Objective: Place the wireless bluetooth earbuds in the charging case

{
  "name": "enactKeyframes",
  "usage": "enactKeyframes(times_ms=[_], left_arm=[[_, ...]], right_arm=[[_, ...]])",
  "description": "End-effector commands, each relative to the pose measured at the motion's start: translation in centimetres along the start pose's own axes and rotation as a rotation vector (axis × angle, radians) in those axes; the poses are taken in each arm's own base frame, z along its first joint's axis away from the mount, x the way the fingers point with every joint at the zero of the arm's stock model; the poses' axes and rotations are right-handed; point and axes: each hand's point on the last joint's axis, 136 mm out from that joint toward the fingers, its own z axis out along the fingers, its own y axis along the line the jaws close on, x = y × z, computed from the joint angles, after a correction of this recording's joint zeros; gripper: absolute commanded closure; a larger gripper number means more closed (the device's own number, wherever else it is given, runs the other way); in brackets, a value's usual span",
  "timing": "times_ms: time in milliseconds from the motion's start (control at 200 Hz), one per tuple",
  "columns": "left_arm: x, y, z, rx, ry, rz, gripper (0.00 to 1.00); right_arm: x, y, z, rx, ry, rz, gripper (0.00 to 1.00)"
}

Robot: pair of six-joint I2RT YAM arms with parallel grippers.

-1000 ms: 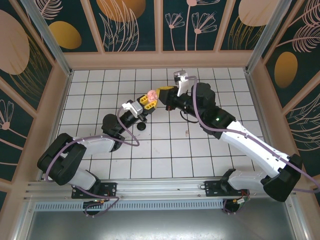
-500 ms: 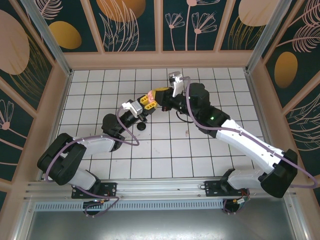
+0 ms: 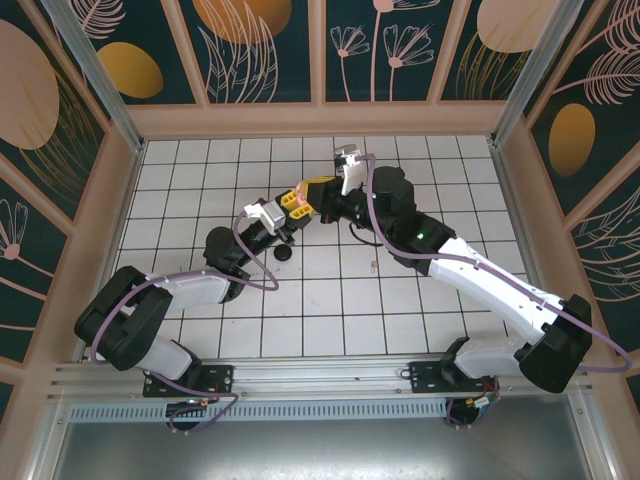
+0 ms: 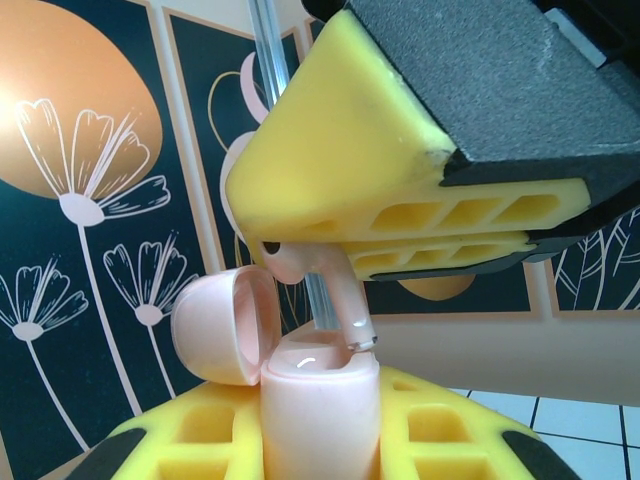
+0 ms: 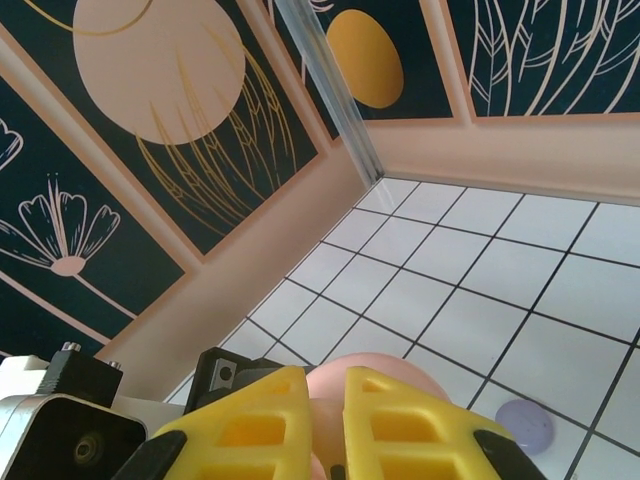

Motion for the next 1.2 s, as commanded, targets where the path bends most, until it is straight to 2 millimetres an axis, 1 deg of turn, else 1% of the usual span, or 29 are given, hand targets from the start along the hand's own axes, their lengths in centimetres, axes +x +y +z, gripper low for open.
enactKeyframes(times_ms=[0,215,335,576,641,761,811,891,926,951,1026,1081,1106,1196], left_arm=[[-2.0,-0.4,0.6,0.026,-0.057,0.002,1.00],[-2.3,-0.5,0.7,0.033,-0.059,-0.002,1.00],[-2.4,-0.4,0.8,0.032,-0.058,-0.007,1.00],[-2.7,-0.3,0.9,0.033,-0.061,-0.015,1.00],[-2.8,-0.3,1.0,0.032,-0.063,-0.017,1.00],[-2.8,-0.2,1.2,0.031,-0.060,-0.026,1.00],[-2.7,-0.2,1.2,0.031,-0.056,-0.032,1.00],[-2.6,-0.1,1.3,0.031,-0.051,-0.040,1.00],[-2.5,-0.1,1.3,0.030,-0.050,-0.042,1.00],[-2.5,-0.1,1.3,0.031,-0.051,-0.045,1.00],[-2.4,-0.1,1.3,0.027,-0.047,-0.054,1.00],[-2.3,0.0,1.2,0.024,-0.047,-0.055,1.00],[-2.3,0.0,1.1,0.022,-0.050,-0.054,1.00],[-2.1,0.0,0.9,0.014,-0.049,-0.054,1.00]], right_arm=[[0.6,-0.3,0.5,0.013,-0.003,-0.018,0.89],[1.3,-0.8,0.7,0.036,0.009,-0.033,0.89],[2.2,-0.6,0.8,0.028,0.031,-0.060,0.89],[5.0,0.2,0.5,-0.001,0.085,-0.137,0.90],[5.5,0.3,0.3,-0.010,0.091,-0.142,0.89],[5.7,0.1,-0.1,-0.005,0.086,-0.141,0.89],[5.5,0.0,-0.1,0.007,0.082,-0.137,0.85],[4.6,0.0,-0.3,0.024,0.065,-0.122,0.67],[3.9,0.0,-0.4,0.039,0.051,-0.114,0.58],[3.4,-0.1,-0.6,0.050,0.039,-0.106,0.54],[1.5,0.1,-1.2,0.072,0.000,-0.085,0.46],[0.0,0.6,-1.9,0.067,-0.030,-0.069,0.41],[-0.7,0.5,-2.3,0.080,-0.050,-0.060,0.38],[-2.8,0.4,-3.9,0.097,-0.103,-0.019,0.34]])
